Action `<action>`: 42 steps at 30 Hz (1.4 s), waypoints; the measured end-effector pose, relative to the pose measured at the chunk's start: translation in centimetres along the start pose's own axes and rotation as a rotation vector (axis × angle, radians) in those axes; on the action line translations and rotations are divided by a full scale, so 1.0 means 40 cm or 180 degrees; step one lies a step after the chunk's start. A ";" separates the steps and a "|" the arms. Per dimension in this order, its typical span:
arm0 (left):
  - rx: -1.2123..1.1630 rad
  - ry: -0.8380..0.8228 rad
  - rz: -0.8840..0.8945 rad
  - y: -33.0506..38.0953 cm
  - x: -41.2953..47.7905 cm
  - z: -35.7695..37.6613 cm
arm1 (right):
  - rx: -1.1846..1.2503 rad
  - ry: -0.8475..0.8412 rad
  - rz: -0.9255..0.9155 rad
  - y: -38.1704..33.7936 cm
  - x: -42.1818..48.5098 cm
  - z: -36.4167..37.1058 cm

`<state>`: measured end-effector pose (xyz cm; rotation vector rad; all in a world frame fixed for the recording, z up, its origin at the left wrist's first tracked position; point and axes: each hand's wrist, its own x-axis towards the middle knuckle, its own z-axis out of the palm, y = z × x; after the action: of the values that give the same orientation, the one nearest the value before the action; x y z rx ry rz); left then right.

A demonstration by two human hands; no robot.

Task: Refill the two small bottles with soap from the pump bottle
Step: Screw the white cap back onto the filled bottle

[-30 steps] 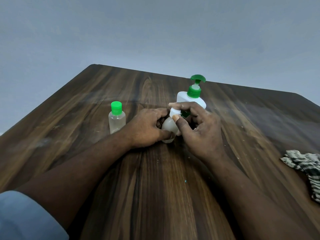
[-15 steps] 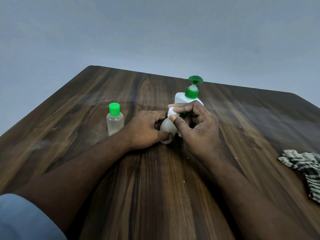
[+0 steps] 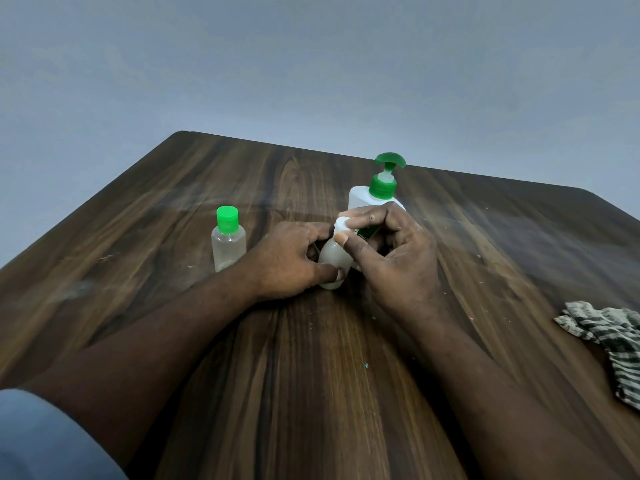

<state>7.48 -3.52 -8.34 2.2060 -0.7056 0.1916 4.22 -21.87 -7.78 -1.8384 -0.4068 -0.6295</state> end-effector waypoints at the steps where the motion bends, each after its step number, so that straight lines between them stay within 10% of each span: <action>1: 0.0005 -0.0005 0.0002 0.002 0.000 0.000 | 0.0001 0.0045 0.0041 0.000 0.001 0.000; 42: -0.0006 -0.0036 0.0036 0.005 0.002 0.001 | -0.0142 -0.0068 -0.0137 0.005 0.003 -0.003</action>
<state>7.44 -3.68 -8.18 2.2033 -0.7243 0.1844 4.38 -22.04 -7.83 -1.8845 -0.4508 -0.6535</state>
